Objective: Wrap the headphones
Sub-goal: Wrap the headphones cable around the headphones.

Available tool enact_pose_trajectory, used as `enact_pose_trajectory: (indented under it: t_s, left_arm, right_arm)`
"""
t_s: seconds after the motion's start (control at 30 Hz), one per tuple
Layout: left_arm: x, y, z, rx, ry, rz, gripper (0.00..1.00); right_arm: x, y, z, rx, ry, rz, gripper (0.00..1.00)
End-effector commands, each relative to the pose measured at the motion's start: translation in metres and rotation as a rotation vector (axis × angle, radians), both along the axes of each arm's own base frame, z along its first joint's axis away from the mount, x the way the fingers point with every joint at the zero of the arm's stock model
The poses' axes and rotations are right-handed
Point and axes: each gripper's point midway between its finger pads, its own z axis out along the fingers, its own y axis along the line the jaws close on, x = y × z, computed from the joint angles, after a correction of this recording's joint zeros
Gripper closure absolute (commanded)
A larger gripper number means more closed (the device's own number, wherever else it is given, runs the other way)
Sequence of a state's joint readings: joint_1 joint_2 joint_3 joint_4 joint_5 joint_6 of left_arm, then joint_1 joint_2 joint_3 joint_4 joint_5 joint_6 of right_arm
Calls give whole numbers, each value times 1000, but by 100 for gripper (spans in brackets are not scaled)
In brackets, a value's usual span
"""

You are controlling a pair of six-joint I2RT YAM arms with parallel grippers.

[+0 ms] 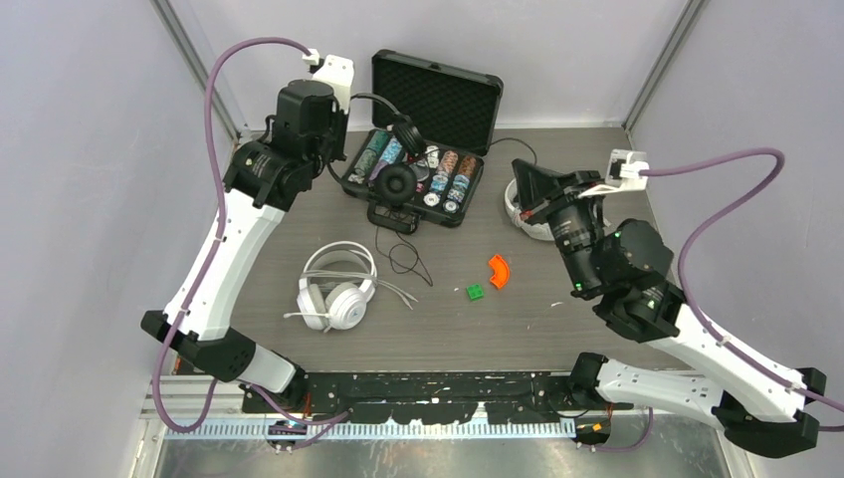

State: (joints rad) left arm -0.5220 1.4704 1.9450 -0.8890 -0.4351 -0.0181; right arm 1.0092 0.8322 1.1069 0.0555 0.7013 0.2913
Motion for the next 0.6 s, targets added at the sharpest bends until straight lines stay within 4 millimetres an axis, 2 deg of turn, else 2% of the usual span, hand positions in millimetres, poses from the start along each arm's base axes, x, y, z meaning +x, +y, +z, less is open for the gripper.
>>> enact_pose_trajectory:
  t_s: [0.0, 0.13, 0.23, 0.37, 0.43, 0.57]
  left_arm:
    - [-3, 7, 11, -7, -41, 10, 100]
    - [-1, 18, 9, 60, -26, 54, 100]
    - [2, 15, 6, 70, -20, 40, 100]
    - [-1, -3, 6, 19, -38, -66, 100]
    - [-2, -10, 3, 0, -34, -101, 100]
    - [-5, -14, -6, -24, -5, -109, 100]
  right_arm:
    - [-13, -10, 33, -20, -115, 32, 100]
    - [-38, 6, 56, -36, -229, 198, 100]
    - [-55, 26, 70, -99, -316, 321, 99]
    - [-36, 50, 66, -196, -291, 309, 100]
    - [-27, 62, 71, -228, -300, 302, 100]
    - [-15, 107, 82, -296, -318, 394, 99]
